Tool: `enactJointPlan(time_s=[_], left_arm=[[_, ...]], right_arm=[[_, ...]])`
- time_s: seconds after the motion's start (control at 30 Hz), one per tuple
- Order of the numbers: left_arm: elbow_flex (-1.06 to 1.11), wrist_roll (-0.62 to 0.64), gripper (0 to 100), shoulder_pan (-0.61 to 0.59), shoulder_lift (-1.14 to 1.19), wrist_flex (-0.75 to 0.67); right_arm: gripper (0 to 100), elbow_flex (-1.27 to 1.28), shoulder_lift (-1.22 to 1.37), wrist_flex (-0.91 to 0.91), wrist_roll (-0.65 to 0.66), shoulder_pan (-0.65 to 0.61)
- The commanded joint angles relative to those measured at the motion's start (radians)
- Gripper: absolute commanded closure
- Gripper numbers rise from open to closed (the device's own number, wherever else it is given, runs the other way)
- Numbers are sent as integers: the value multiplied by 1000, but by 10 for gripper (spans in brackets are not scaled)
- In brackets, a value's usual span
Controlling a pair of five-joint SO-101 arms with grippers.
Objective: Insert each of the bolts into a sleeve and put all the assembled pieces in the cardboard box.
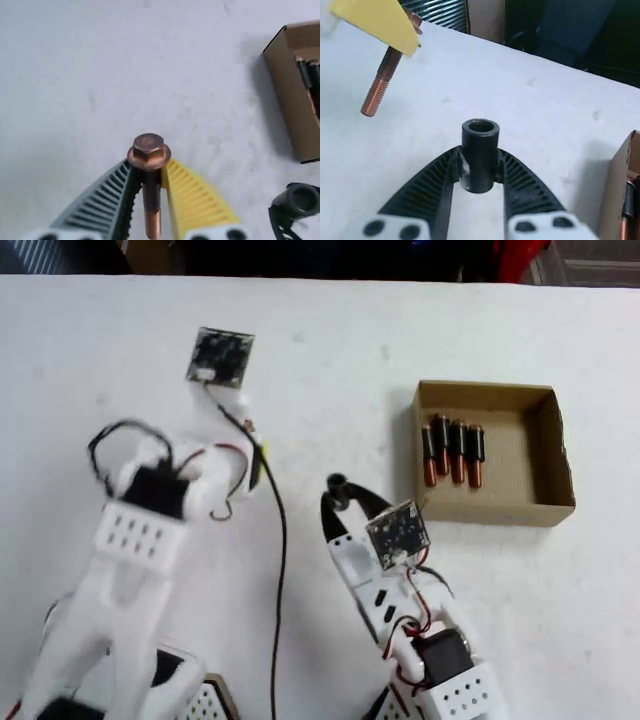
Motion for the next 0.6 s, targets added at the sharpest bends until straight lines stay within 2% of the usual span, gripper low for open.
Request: enactJointPlan(time_s=[0.0,0.27,0.57], left_arm=[[40,43,977,13,-180,-69],[114,58,977,18,-418,-183],[276,58,976,206,-596,-396]], right_arm=[[982,-3,-10,-50,0,-36],[982,-3,-10,-56,0,-153],[982,-2,-10,-77,-2,-153]])
